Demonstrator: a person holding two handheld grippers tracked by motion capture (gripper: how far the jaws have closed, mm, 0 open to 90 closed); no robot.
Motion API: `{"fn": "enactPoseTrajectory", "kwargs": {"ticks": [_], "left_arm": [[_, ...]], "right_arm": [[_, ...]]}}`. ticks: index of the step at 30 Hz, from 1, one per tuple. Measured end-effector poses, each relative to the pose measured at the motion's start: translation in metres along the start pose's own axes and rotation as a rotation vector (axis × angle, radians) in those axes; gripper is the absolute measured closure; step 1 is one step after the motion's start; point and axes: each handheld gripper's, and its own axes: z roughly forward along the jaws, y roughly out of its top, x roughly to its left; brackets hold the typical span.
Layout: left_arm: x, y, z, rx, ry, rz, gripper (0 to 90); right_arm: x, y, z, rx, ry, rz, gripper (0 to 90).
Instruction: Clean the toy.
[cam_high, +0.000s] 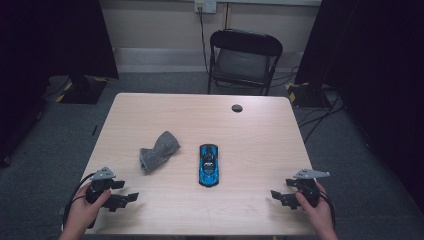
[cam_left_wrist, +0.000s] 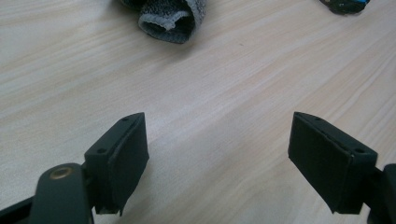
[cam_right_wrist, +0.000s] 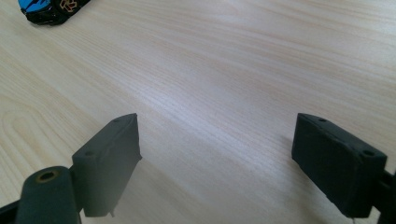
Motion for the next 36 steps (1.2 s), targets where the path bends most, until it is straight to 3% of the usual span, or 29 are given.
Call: {"fn": "enactPoseTrajectory", "kwargs": {"ticks": [18, 24, 29, 36], "left_arm": [[0.005, -0.010, 0.001, 0.014, 0.021, 0.014, 19.7], [0.004, -0.012, 0.005, 0.016, 0.032, 0.065, 19.6], [0.003, -0.013, 0.007, 0.002, 0.034, 0.085, 18.7], [0.001, -0.014, 0.011, 0.000, 0.046, 0.151, 16.3]], "right_arm": [[-0.011, -0.014, -0.010, -0.013, -0.014, 0.020, 15.0], [-0.011, -0.018, -0.010, -0.037, -0.030, -0.008, 14.9], [-0.009, -0.021, -0.009, -0.055, -0.052, -0.040, 14.9], [-0.005, -0.022, -0.007, -0.041, -0.076, -0.077, 14.5]]}}
